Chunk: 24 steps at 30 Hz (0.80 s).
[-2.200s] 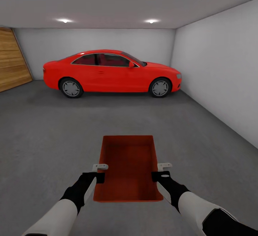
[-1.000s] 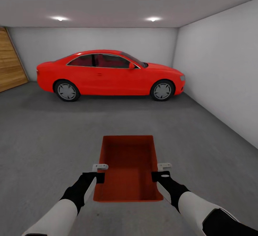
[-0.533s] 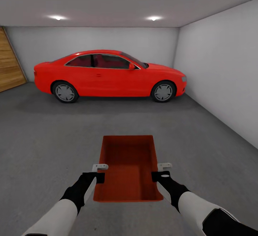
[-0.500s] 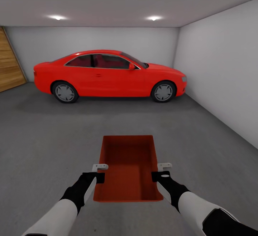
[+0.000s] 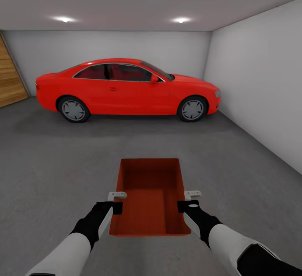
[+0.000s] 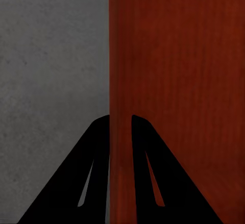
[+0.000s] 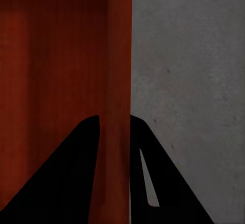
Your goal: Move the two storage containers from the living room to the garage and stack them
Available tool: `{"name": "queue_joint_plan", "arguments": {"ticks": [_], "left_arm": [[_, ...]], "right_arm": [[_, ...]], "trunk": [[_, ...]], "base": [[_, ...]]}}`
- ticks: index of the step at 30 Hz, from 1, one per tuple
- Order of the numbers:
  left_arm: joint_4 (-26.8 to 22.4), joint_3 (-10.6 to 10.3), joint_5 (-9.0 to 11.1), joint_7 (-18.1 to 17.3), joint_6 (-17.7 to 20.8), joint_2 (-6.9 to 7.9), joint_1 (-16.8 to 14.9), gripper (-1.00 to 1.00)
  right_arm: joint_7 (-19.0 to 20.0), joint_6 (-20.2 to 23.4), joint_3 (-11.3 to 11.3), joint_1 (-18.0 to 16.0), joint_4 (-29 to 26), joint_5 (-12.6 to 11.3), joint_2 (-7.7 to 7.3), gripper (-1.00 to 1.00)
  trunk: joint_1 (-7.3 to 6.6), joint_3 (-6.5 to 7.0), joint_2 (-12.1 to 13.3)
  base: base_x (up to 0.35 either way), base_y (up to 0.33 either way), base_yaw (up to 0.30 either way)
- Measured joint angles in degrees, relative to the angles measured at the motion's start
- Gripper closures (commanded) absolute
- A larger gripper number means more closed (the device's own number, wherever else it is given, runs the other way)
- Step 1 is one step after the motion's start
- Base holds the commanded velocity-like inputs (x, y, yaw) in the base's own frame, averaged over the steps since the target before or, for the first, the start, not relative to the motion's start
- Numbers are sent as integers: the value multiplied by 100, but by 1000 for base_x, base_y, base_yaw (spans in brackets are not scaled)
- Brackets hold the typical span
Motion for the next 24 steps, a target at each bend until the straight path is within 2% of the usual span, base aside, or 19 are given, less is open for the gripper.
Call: {"name": "queue_joint_plan", "arguments": {"ticks": [24], "left_arm": [[7,1,0,0,-8,-2,0,100]], "right_arm": [[0,0,4,0,0,-1,-2,100]], "trunk": [[0,0,0]], "base": [[321,0,0]]}}
